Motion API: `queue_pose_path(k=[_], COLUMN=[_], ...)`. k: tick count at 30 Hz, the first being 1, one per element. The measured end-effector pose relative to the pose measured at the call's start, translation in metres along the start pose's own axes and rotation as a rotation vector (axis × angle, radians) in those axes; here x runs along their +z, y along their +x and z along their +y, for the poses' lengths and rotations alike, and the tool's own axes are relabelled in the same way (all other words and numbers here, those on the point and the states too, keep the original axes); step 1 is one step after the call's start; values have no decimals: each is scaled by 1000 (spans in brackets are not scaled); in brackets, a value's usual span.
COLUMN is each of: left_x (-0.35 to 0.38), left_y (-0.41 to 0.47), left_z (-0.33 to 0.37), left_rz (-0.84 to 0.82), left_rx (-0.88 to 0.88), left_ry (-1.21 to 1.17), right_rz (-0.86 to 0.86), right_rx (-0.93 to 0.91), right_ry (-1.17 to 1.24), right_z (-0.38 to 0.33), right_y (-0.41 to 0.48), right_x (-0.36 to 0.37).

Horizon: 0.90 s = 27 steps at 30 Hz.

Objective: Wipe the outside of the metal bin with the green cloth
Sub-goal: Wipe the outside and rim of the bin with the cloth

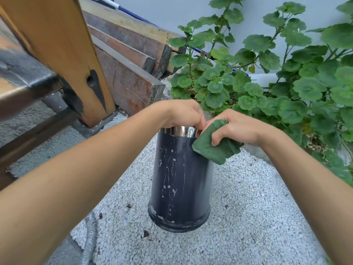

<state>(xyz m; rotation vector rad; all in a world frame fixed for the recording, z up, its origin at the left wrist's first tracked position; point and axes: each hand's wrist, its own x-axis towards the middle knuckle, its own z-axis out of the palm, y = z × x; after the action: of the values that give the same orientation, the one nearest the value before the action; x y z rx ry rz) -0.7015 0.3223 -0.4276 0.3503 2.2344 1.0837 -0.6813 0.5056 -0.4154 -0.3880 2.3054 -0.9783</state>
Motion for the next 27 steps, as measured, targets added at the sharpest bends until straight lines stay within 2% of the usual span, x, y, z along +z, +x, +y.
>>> queue_pose_path(k=[4, 9, 13, 20, 27], left_x=[-5, -16, -28, -35, -34], left_y=[-7, -14, -27, -30, -14], left_z=[-10, -25, -42, -23, 2], left_rz=[-86, -70, -158, -213, 0], left_rx=[39, 62, 93, 94, 151], left_ry=[9, 106, 130, 201, 271], right_rz=[-16, -32, -37, -74, 37], right_rx=[64, 44, 23, -20, -71], right_ry=[-16, -98, -101, -74, -10], right_z=[-2, -2, 7, 20, 30], right_y=[6, 3, -2, -4, -2], right_x=[0, 3, -3, -13, -31])
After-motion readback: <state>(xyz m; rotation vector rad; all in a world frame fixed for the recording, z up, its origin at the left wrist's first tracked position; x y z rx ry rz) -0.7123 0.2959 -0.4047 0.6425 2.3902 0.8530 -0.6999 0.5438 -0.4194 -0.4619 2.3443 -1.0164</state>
